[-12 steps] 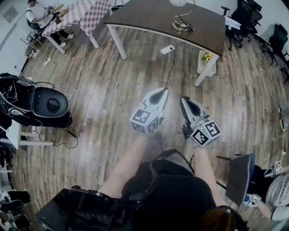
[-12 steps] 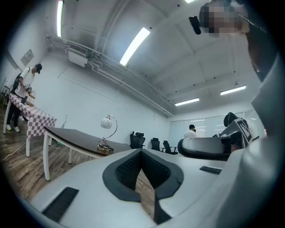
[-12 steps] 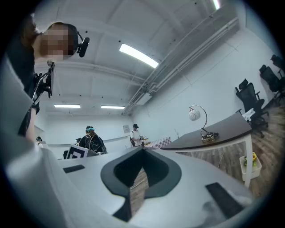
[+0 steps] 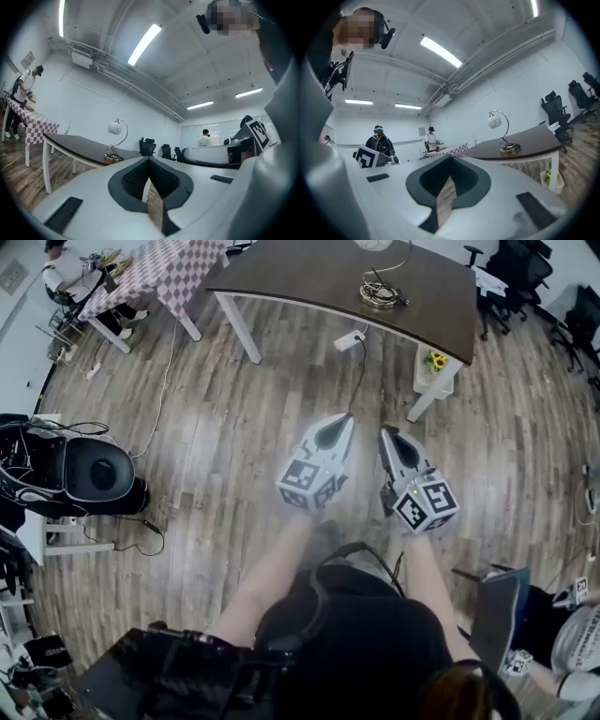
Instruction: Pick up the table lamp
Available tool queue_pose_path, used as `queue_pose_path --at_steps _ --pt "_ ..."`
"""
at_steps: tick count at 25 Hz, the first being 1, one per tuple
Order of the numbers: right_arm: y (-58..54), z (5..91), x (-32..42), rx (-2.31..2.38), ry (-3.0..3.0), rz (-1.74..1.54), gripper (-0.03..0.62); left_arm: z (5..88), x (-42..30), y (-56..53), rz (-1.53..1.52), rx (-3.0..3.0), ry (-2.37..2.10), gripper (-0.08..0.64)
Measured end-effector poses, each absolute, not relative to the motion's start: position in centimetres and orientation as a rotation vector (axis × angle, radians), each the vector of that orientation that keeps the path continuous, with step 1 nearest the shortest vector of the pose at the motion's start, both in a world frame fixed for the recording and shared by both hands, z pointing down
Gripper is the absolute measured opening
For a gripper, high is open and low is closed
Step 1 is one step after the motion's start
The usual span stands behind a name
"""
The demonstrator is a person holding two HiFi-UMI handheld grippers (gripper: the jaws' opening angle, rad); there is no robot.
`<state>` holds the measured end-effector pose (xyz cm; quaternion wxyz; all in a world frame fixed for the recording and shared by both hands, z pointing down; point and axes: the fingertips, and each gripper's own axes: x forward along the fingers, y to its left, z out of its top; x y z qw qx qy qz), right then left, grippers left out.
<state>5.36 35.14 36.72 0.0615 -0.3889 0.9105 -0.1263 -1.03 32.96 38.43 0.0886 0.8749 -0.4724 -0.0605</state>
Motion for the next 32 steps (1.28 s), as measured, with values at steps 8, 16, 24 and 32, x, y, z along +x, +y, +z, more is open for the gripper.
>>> queue_pose_path --at_steps 8,16,24,32 --pt "29.0 38.6 5.2 -1.332 2.723 -0.396 0.002 39.7 -0.8 27.3 -0.153 2.615 -1.334 0.000" --pt "25.2 39.8 4.2 -1.302 2.703 -0.437 0.003 40.3 -1.5 22.6 -0.166 2.596 -1.293 0.000" --pt "22.4 39.7 3.9 -1.311 2.687 -0.471 0.003 40.8 -2.0 20.2 -0.164 2.589 -1.290 0.000" --pt "18.5 40.7 3.1 -1.268 2.683 -0.517 0.003 41.7 -2.3 16.4 -0.147 2.573 -1.306 0.000"
